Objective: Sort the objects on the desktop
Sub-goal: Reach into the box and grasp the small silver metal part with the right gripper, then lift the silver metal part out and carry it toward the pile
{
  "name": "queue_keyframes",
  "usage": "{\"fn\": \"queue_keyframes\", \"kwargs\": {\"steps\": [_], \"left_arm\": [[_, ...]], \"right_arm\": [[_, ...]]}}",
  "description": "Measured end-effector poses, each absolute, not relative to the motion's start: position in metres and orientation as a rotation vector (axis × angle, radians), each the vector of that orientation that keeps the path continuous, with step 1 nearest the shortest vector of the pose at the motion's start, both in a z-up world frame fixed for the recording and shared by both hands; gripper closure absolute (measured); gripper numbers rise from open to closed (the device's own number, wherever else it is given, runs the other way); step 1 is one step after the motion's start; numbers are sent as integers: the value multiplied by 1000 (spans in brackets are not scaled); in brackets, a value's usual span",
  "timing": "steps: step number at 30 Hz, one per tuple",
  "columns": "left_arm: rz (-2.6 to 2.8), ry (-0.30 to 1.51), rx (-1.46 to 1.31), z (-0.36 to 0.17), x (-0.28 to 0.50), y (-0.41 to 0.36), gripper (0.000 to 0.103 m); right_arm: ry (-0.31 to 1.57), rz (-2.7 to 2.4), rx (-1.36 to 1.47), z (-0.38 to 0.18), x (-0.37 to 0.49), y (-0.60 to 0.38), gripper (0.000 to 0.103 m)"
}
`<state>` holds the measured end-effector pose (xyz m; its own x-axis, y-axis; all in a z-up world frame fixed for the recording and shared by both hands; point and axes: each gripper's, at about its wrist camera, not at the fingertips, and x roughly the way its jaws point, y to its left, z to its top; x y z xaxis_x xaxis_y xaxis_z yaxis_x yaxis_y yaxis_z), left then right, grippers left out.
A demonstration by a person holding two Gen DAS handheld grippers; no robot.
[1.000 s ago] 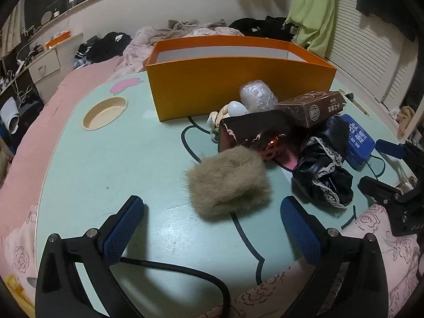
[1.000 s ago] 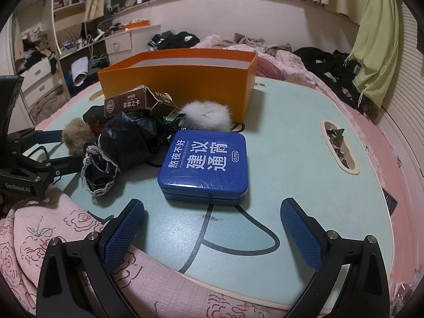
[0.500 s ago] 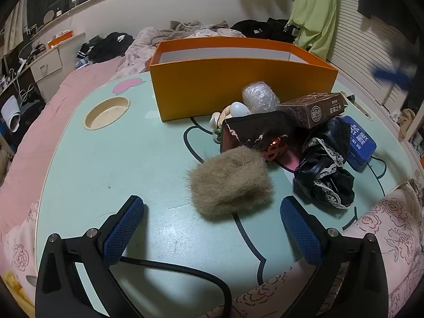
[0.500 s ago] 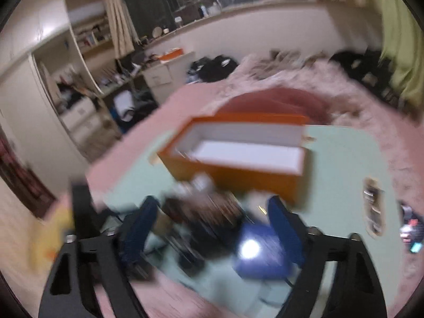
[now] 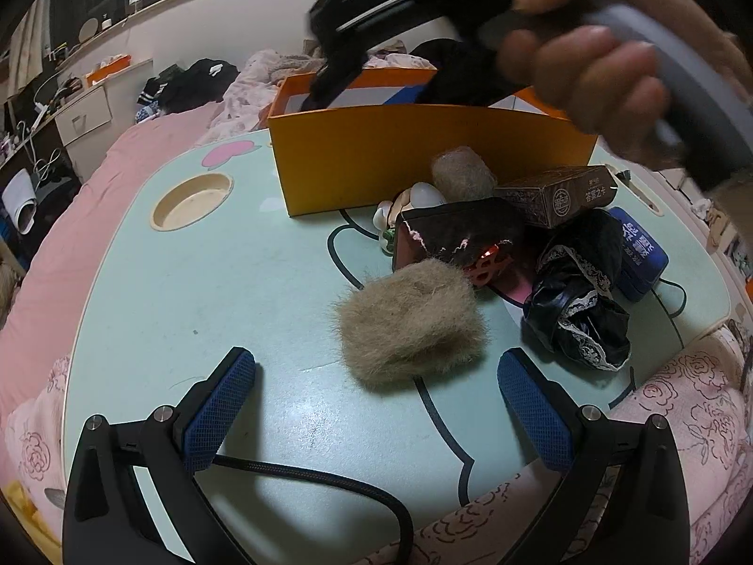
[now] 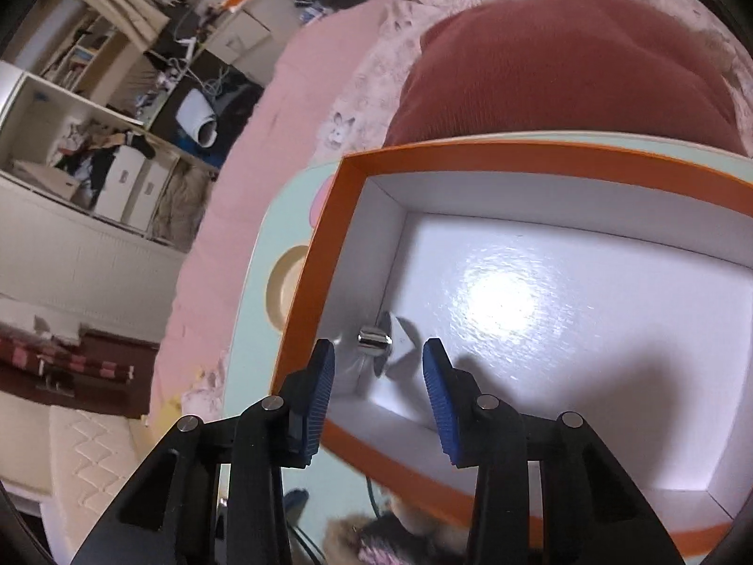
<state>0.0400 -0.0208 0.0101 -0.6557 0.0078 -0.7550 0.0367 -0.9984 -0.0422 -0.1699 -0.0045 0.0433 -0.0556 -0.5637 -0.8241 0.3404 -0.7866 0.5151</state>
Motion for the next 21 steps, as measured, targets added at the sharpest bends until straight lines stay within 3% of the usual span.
{"fn": "queue_keyframes", "kwargs": {"steps": [9,13,17,21], "left_arm": [[-2842,88,1297,11,40,-21,0],[-2842,88,1296,11,40,-21,0],[-2845,84,1296,11,40,-21,0],[-2845,84,1296,10,40,-21,0]], "right_arm": [[-167,-1976,1623,27,-180,-4,74],[-268,-1994,1585,27,-174,14,76],[-413,-2028,1439,54,-161,47,76],[-390,-2120,1252,96,-130,82,76]]}}
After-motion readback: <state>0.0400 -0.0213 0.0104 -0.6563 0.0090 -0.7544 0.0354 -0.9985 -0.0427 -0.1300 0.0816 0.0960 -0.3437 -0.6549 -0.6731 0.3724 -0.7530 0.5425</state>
